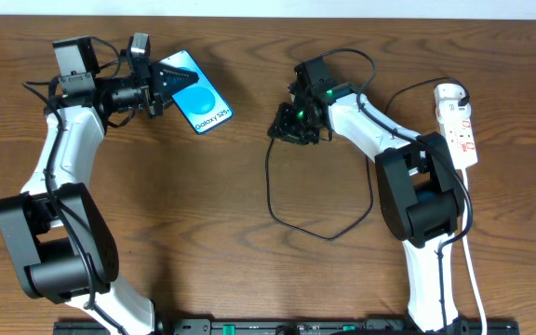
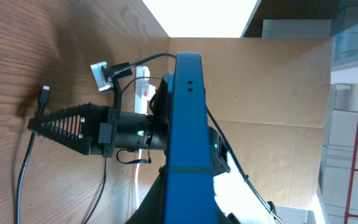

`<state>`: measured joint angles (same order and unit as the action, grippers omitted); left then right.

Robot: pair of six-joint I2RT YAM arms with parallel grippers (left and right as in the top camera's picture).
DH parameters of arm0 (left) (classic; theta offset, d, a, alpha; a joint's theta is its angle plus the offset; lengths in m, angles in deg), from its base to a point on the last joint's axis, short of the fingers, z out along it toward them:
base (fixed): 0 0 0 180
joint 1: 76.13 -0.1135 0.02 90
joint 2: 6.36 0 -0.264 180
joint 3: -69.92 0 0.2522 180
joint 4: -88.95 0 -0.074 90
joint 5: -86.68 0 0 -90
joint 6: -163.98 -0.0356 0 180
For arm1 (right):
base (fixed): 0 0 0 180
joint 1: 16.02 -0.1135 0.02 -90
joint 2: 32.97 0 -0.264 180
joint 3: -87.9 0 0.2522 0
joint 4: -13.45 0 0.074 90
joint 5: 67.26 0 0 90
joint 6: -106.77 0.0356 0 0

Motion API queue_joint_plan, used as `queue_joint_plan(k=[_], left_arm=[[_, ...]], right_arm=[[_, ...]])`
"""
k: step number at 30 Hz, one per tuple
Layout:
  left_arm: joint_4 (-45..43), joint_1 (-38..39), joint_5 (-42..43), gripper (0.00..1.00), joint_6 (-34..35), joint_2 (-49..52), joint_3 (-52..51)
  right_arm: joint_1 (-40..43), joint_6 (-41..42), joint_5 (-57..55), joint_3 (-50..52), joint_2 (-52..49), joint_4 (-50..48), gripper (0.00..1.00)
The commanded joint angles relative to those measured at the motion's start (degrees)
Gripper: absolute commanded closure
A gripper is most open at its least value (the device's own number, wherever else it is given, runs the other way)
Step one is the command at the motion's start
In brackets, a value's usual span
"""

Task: Plug charger to phone and switch on socket
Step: 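Lower the right gripper and grasp the black cable near its USB-C end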

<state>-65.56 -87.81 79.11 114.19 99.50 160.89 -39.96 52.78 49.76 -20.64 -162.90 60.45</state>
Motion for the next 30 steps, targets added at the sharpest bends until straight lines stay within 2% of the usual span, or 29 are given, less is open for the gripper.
queue_joint_plan(k=[1, 22, 28, 30], left_arm=[[-0.15, 0.00, 2.62, 0.93, -0.55, -1.40, -0.07], [-0.17, 0.02, 2.62, 0.93, -0.55, -1.38, -0.07], [-0.15, 0.02, 2.62, 0.93, -0.55, -1.38, -0.07], [-0.17, 0.02, 2.62, 0.93, -0.55, -1.40, -0.07]], right_arm=[[0.22, 1.14, -0.70, -0.90, -1.07, -0.66, 0.68], [0.07, 2.75, -2.69, -0.68, -3.72, -1.09, 0.81], [0.13, 2.75, -3.69, -0.68, -3.72, -1.16, 0.88], [0.13, 2.75, -4.24, -0.68, -3.72, -1.18, 0.93]])
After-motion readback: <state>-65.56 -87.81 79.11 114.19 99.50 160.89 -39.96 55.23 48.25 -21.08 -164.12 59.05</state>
